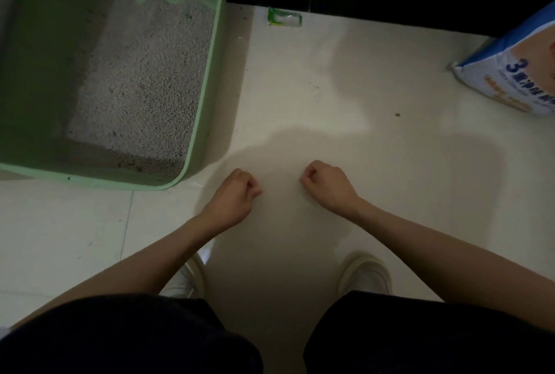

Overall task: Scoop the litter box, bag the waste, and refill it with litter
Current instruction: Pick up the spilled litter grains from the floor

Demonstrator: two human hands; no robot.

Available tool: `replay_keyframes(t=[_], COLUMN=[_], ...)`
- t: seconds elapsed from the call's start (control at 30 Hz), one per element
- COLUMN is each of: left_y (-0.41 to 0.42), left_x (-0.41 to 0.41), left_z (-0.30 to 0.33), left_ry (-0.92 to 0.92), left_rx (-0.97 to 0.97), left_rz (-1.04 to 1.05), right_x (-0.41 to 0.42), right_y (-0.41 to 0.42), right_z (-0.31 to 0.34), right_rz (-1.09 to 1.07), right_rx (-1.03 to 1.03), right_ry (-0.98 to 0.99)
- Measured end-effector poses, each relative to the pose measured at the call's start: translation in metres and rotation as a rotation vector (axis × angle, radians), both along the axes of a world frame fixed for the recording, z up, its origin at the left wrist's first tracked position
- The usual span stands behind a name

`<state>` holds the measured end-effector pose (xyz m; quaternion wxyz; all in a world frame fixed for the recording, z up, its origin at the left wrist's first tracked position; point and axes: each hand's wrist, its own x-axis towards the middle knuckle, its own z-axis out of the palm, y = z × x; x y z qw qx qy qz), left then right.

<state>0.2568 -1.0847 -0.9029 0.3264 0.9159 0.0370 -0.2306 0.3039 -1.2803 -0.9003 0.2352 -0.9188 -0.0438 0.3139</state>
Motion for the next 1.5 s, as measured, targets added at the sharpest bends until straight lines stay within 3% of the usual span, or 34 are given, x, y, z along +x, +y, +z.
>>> replay_keyframes(t=[0.07, 0.17, 0.27, 0.33, 0.47, 0.57, 0.73, 0.93, 1.23, 1.4, 1.5], left_y=[-0.004, -0.003, -0.001, -0.004, -0.007, -0.01, 0.005, 0.042, 0.063, 0.072, 0.075], left_x=[0.011, 0.03, 0.042, 0.046, 0.056, 0.073, 0.092, 0.102, 0.107, 0.105, 0.104], left_z=[0.009, 0.024, 0.032, 0.038, 0.058, 0.083, 0.115, 0.119, 0.109, 0.109, 0.111], left_ry=[0.128, 0.288, 0.292, 0.262, 0.239, 0.242, 0.179, 0.133, 0.21, 0.228, 0.215], left_rx=[-0.239, -0.872, -1.075, -1.083, -1.054, -1.027, -0.946, -0.97, -1.032, -1.051, -1.059], left_rz=[0.262, 0.795, 0.98, 0.988, 0.982, 0.908, 0.728, 0.833, 0.994, 1.068, 1.092], right_x=[0.01, 0.024, 0.04, 0.054, 0.088, 0.115, 0.154, 0.172, 0.176, 0.174, 0.17], right_y=[0.0, 0.005, 0.014, 0.022, 0.041, 0.062, 0.094, 0.116, 0.13, 0.133, 0.128], right_z=[0.003, 0.013, 0.019, 0.023, 0.02, 0.011, 0.001, -0.014, -0.031, -0.035, -0.031], right_rz=[-0.133, -0.482, -0.722, -0.71, -0.502, -0.341, -0.081, 0.058, 0.045, 0.219, 0.131], right_rx=[0.102, 0.428, 0.699, 0.707, 0.549, 0.429, 0.277, 0.169, 0.143, -0.047, 0.001], right_ry=[0.078, 0.338, 0.515, 0.499, 0.188, -0.034, -0.235, -0.353, -0.409, -0.467, -0.467])
